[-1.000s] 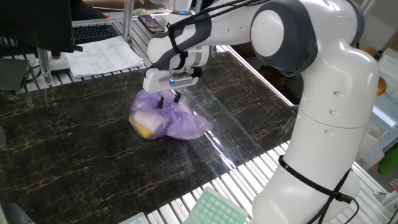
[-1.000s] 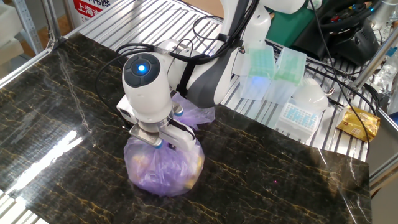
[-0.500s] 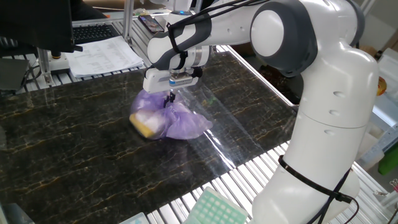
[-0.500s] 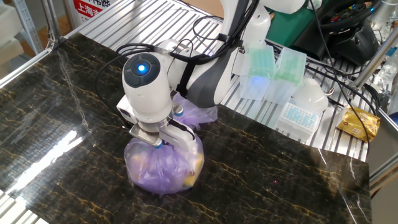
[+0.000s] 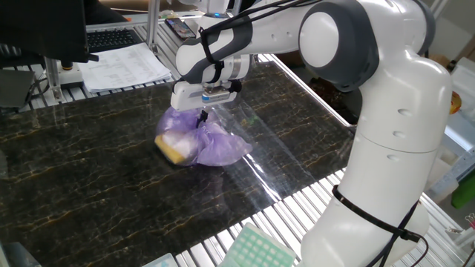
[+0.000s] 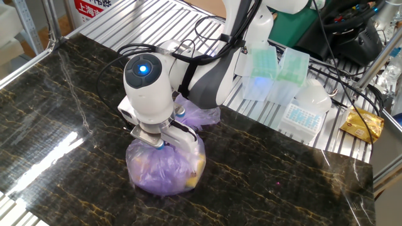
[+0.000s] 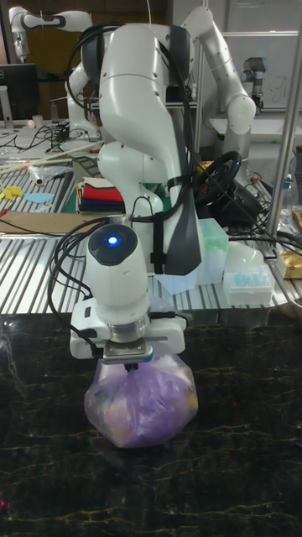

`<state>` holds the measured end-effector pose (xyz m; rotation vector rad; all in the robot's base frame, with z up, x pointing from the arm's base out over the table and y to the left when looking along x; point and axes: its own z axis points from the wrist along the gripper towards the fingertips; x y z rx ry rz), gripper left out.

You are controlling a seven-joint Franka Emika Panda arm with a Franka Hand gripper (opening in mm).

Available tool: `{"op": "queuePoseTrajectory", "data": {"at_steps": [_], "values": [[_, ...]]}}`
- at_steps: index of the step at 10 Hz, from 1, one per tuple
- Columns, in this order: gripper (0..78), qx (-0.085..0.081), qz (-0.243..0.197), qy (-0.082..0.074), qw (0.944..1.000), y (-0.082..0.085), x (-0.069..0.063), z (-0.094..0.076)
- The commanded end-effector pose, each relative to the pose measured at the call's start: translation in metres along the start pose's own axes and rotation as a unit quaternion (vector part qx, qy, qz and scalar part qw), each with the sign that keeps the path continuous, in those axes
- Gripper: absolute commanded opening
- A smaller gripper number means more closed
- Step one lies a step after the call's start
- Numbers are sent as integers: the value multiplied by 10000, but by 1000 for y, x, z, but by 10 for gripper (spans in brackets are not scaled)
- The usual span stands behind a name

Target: Pick up a bag of things

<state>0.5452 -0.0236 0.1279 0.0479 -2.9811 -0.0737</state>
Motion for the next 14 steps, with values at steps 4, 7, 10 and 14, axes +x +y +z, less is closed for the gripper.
{"op": "queuePoseTrajectory", "data": {"at_steps": [4, 7, 10, 14], "values": [[11, 330, 304, -13, 9990, 12, 5, -54], [11, 377, 416, -18, 9984, 18, 10, -68], [11, 355, 446, -34, 9984, 22, 17, -95], [11, 372, 546, -38, 9978, 35, 23, -141]]}}
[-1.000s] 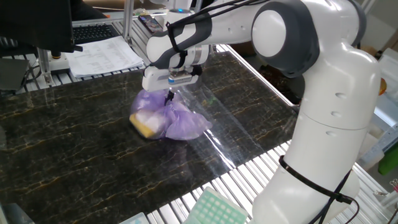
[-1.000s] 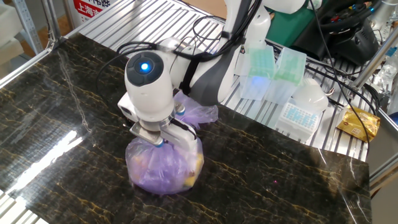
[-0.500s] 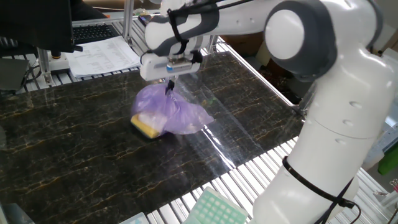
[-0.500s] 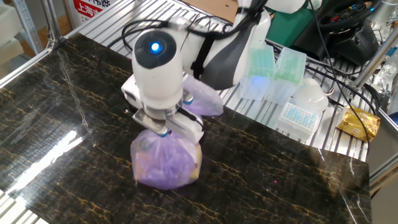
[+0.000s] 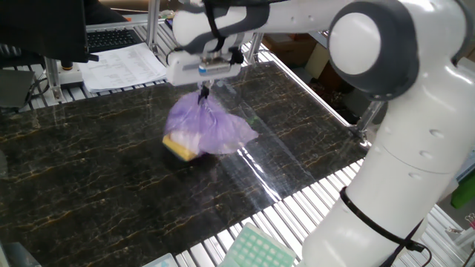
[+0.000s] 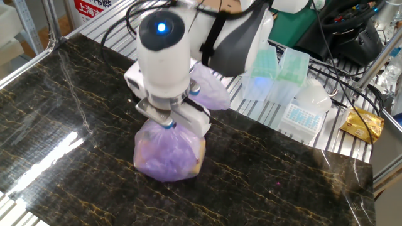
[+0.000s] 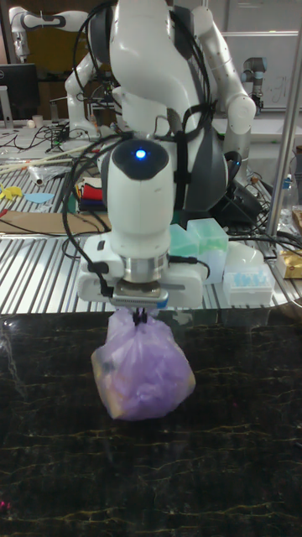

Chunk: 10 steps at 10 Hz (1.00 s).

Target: Pick up a bag of things

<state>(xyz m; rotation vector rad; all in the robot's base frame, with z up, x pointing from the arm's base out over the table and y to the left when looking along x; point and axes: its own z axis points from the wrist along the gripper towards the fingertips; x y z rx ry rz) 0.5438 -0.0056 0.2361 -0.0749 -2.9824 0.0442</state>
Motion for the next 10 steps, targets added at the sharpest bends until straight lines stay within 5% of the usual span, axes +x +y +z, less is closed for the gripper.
{"op": "queuePoseTrajectory", "data": {"at_steps": [1, 6, 10], "values": [[11, 9, 79, -31, 10000, 10, 8, -46], [11, -89, 13, -199, 9998, 8, 14, -65], [11, -133, 43, -166, 9998, 9, 17, -79]]}}
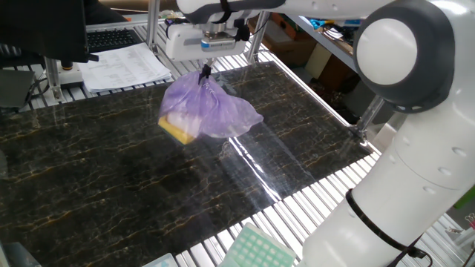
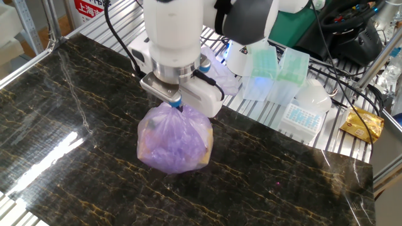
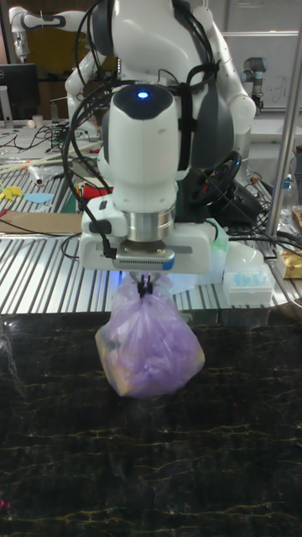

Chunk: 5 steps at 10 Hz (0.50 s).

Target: Pick up a bag of things

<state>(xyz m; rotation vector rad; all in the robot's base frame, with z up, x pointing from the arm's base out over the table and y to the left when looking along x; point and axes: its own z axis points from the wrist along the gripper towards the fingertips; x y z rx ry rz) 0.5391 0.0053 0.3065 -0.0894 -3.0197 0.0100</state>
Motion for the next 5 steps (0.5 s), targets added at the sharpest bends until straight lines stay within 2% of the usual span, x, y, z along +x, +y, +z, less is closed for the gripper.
{"op": "queuePoseTrajectory", "data": {"at_steps": [1, 5], "values": [[11, -1, -4, 4, 10000, 2, 0, -10], [11, 51, -53, -20, 10000, 1, 0, -11]]}}
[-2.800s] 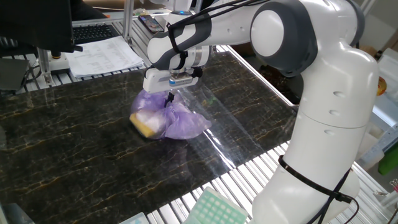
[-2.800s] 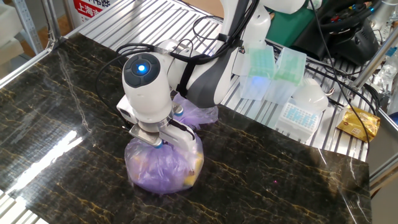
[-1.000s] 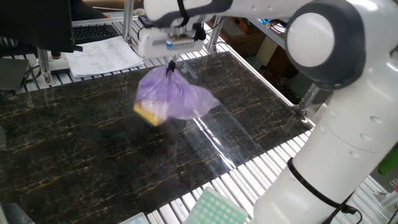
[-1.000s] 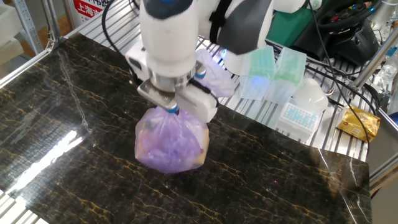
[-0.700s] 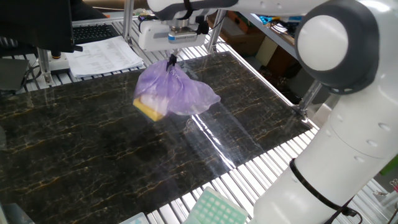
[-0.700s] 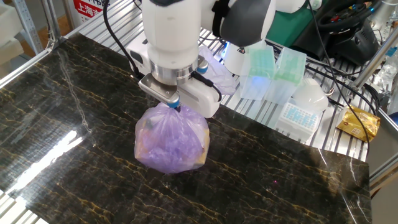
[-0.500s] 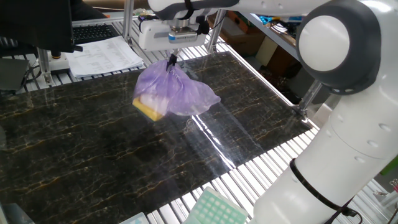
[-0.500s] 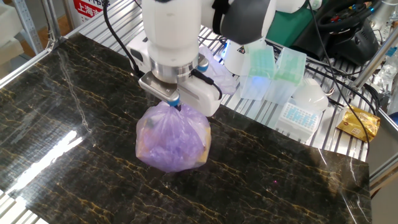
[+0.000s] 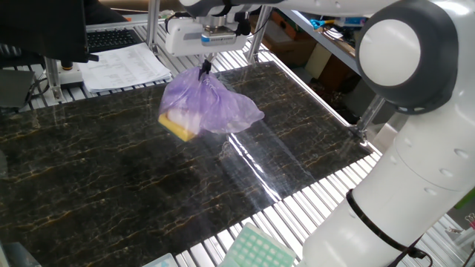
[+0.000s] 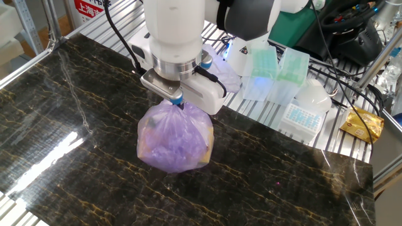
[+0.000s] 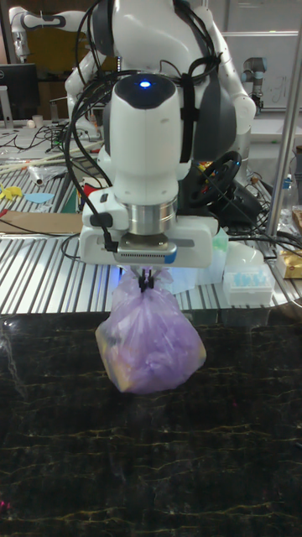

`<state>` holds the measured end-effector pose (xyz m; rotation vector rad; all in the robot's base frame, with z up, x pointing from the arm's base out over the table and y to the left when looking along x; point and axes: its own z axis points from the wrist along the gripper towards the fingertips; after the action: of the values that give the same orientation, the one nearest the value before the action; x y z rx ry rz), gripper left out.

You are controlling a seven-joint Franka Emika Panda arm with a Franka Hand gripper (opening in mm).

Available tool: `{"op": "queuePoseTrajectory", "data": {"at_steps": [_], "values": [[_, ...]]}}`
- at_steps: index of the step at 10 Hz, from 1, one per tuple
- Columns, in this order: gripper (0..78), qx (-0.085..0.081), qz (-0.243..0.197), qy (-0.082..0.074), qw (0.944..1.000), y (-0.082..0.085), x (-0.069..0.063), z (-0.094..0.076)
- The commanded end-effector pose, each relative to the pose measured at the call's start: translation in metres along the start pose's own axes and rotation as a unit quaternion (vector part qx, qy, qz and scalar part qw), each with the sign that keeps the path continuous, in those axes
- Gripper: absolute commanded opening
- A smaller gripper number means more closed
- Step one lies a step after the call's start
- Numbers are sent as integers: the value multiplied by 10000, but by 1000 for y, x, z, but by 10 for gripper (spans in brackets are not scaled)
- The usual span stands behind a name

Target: Pick up a bag of things

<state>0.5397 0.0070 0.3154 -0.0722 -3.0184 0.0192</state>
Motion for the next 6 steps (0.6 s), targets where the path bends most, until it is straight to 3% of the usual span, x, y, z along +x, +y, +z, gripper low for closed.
{"op": "queuePoseTrajectory", "data": {"at_steps": [1, 6], "values": [[11, 35, 4, -34, 10000, -1, -1, -2], [11, 42, -81, -20, 10000, -2, -2, -3]]}}
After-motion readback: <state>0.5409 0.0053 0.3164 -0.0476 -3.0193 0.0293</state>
